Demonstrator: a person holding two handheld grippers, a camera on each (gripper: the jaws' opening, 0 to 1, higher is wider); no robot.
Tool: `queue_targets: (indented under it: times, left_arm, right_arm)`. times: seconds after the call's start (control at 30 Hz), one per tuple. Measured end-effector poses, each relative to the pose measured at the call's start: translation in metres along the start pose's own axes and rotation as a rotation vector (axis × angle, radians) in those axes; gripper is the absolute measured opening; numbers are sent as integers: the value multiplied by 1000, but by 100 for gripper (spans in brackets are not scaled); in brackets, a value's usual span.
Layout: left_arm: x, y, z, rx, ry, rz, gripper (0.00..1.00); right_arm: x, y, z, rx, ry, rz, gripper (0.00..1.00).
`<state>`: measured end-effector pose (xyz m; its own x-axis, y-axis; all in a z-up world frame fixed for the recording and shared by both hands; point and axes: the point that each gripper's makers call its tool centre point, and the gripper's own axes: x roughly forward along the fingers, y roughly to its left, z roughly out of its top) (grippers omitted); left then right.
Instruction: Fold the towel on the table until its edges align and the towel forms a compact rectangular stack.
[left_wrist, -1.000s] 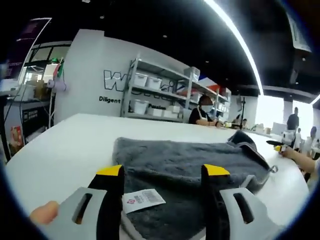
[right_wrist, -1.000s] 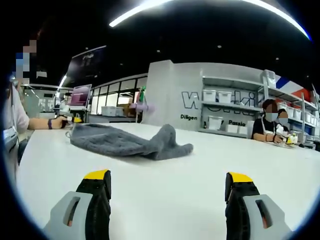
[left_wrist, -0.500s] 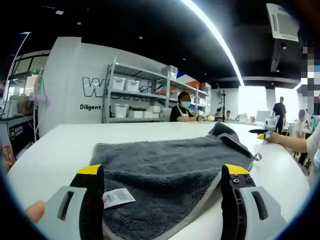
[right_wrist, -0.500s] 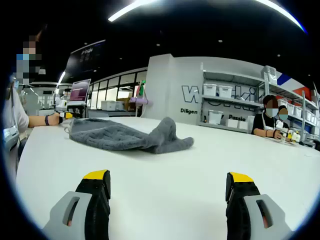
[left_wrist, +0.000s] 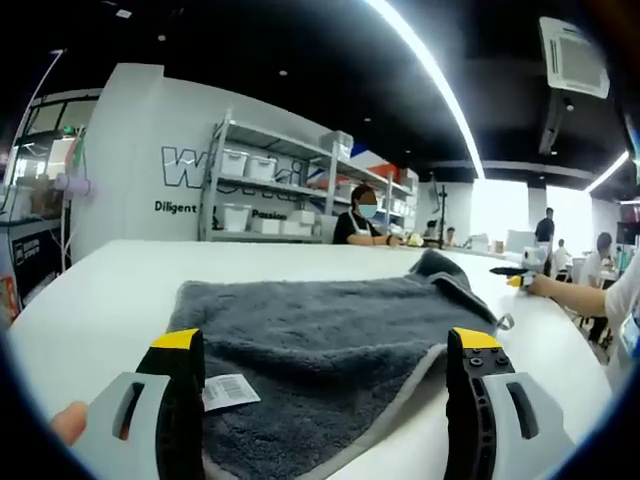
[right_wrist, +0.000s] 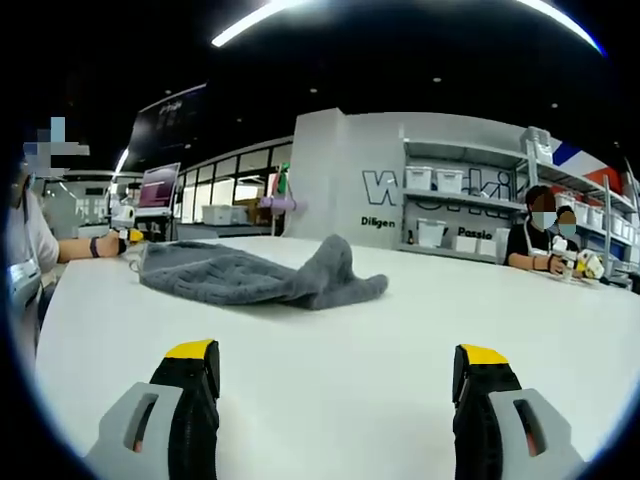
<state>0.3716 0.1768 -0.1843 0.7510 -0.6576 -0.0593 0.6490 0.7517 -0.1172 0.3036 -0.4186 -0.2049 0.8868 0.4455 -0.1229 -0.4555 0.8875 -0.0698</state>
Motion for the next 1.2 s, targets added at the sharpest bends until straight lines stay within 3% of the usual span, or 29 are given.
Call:
queue_targets:
  times: [0.2,0.37,0.6,1.0,1.2]
  left_arm:
    - [1,-4,0,12,4,-13,99]
    - [2,-8,-1,20,5,-19,99]
    - [2,-6,-3,11,11,-16,99]
    - [3,-5,-3,6,11,-19,99]
    - [4,-8,-8,16,31,-29,99]
  right_arm:
    - [4,1,-1,16,39,-2,99]
    - [13,8,20,26,12,19,99]
    - [57,30,59,-30,16,77,99]
    - [126,63,83,-163,151,148,99]
    - [152,77,95,-152,183,176,99]
